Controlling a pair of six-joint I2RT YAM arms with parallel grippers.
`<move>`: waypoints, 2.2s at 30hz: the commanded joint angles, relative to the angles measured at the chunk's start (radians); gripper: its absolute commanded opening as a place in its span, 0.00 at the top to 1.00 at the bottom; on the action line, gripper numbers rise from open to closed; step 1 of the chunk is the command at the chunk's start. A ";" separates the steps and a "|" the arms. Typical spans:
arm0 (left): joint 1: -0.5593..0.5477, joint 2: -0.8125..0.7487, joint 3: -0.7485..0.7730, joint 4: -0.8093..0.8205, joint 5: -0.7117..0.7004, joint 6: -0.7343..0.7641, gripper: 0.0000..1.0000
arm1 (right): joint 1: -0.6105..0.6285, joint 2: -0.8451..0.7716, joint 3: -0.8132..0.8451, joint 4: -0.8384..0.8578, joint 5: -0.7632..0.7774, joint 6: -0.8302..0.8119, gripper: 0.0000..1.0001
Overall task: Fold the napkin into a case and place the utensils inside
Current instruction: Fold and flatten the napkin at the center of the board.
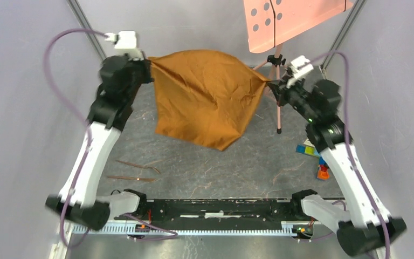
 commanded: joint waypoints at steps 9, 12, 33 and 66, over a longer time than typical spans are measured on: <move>0.001 -0.703 -0.161 0.122 0.073 -0.093 0.98 | 0.024 -0.430 -0.074 0.160 -0.441 -0.002 1.00; 0.001 -0.724 -0.140 0.127 0.064 -0.108 0.98 | 0.024 -0.468 -0.068 0.197 -0.447 0.021 1.00; 0.003 0.131 -0.113 0.564 -0.114 -0.101 0.98 | 0.022 -0.024 -0.211 0.263 0.358 -0.043 1.00; 0.113 0.416 -0.311 0.677 0.059 -0.181 0.98 | 0.220 0.161 -0.369 0.089 0.314 -0.089 1.00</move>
